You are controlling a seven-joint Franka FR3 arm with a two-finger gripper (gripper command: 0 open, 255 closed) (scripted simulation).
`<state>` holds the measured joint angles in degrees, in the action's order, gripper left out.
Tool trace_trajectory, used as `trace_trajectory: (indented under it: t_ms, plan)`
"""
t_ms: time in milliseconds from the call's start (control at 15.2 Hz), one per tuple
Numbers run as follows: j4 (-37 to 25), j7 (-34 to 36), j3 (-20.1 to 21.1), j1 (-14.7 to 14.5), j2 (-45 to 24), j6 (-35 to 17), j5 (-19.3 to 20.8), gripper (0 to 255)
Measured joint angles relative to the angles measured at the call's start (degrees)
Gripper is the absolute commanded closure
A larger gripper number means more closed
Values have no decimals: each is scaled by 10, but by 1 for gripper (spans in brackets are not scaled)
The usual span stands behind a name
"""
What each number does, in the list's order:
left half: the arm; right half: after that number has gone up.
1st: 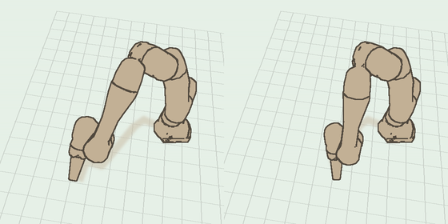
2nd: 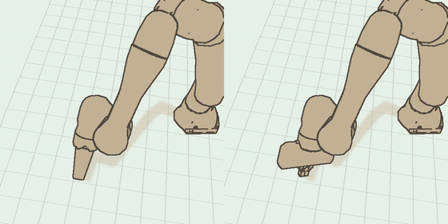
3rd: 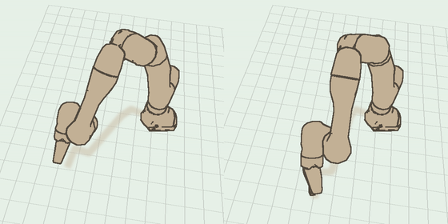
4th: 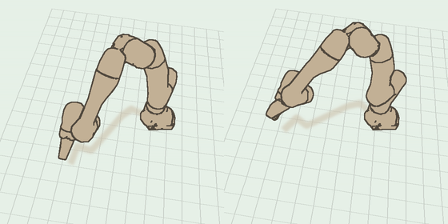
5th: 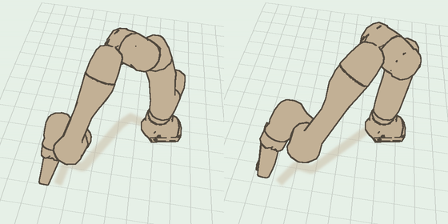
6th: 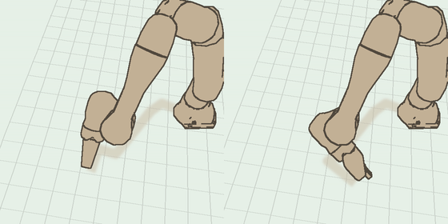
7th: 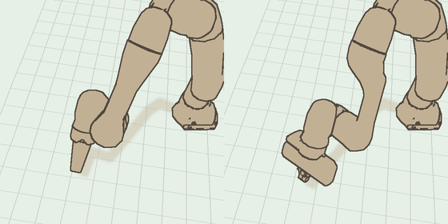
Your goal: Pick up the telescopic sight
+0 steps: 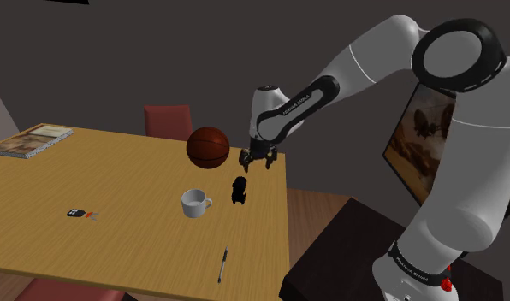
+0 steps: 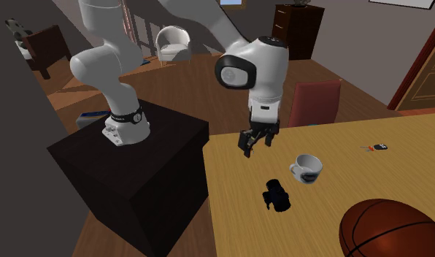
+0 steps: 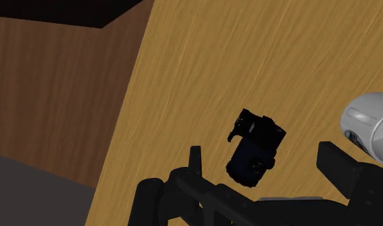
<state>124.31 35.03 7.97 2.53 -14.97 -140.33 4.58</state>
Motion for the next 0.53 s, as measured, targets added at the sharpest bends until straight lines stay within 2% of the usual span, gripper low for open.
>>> trace_trajectory:
  t_ms: [528]
  plan:
    - [-153,83,-26,-19,-184,-30,4,0]
